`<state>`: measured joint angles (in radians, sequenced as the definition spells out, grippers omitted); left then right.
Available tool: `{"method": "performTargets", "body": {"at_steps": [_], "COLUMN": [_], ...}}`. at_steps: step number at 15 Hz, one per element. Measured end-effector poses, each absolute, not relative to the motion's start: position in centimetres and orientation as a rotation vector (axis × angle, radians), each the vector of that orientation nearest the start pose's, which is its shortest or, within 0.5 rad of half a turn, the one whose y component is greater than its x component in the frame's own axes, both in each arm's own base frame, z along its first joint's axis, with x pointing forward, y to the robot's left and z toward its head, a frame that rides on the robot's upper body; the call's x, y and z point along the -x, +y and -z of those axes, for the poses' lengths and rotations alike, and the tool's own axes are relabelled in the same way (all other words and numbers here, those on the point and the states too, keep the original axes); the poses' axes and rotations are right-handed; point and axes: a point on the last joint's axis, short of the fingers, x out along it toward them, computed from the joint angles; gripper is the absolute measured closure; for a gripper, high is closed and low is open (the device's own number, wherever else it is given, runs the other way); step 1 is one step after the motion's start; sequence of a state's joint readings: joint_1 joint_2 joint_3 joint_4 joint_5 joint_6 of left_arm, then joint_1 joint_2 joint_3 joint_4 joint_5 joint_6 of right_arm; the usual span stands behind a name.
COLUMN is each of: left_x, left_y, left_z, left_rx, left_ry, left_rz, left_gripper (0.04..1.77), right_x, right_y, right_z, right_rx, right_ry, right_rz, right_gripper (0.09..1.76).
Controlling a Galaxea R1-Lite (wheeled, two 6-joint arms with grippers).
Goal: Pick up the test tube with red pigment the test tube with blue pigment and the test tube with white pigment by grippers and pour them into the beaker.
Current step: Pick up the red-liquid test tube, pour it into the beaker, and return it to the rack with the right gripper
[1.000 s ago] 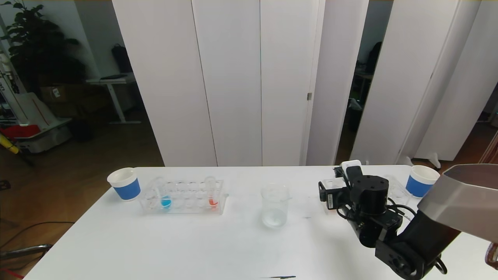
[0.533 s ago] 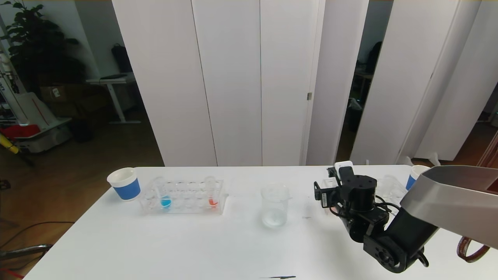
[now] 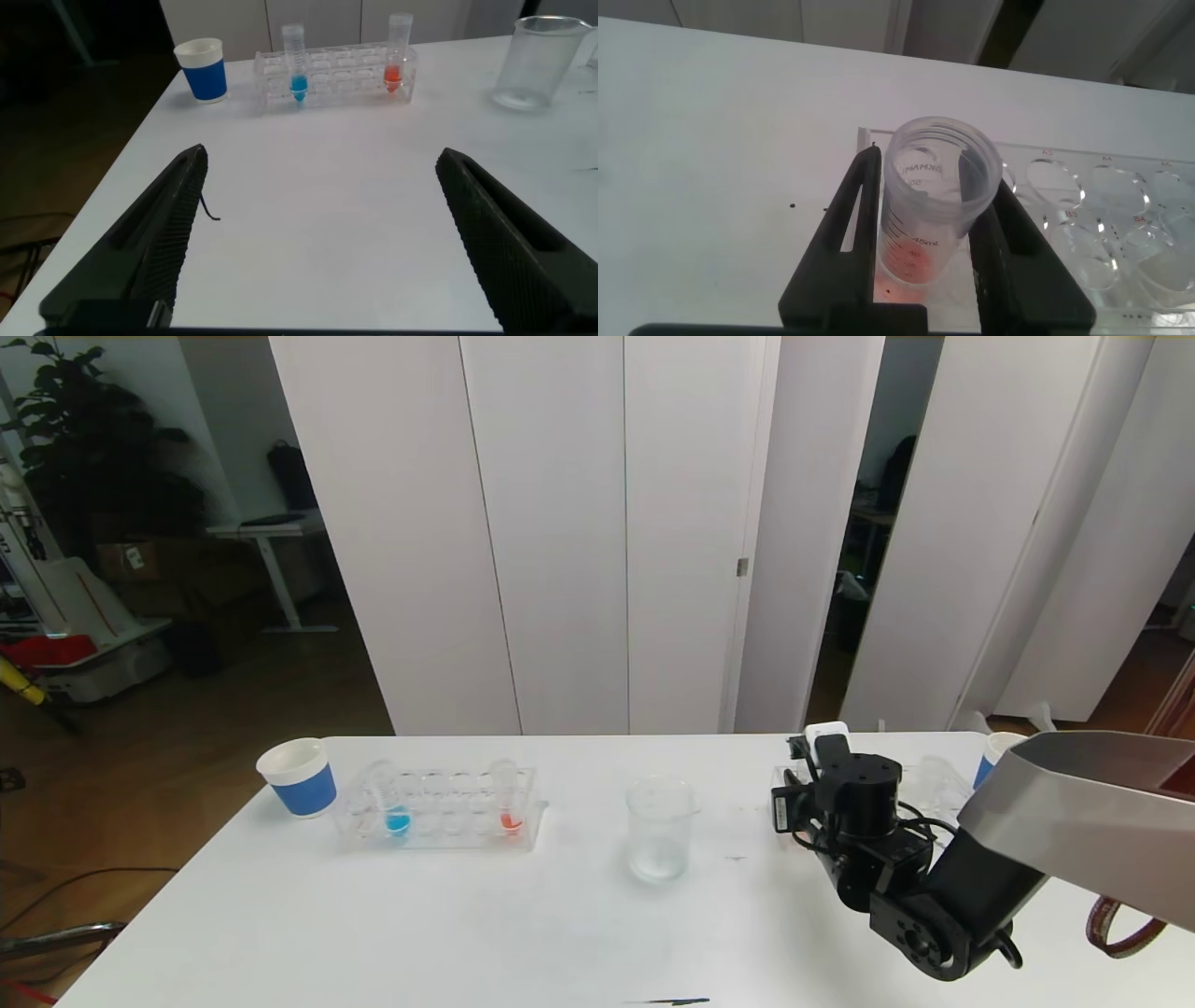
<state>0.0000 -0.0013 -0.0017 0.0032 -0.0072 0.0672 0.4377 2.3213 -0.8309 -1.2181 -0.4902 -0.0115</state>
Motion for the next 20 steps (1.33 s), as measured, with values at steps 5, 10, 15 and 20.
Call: {"method": "performTargets", "body": {"at_steps": [5, 10, 15, 20], "left_x": [2.3, 2.3, 2.3, 2.3], "left_y": [0.0, 0.0, 0.0, 0.0], "left_z": [-7.6, -7.6, -7.6, -7.6], "left_rx": [-0.067, -0.067, -0.067, -0.067], "left_ry": [0.000, 0.000, 0.000, 0.000], "left_rz": [0.008, 0.008, 0.008, 0.008], "left_gripper": [0.07, 0.07, 0.07, 0.07], "right_x": [-35.8, -35.9, -36.0, -37.1], "right_y": [15.6, 15.5, 15.1, 14.7], "right_z": [-2.5, -2.8, -4.7, -9.7], "right_rx": [0.131, 0.112, 0.088, 0.064], "right_ry": [0.243, 0.233, 0.193, 0.154], "right_rz": [0.051, 0.055, 0.062, 0.030], "right_gripper": [1.26, 1.26, 1.26, 1.26]}}
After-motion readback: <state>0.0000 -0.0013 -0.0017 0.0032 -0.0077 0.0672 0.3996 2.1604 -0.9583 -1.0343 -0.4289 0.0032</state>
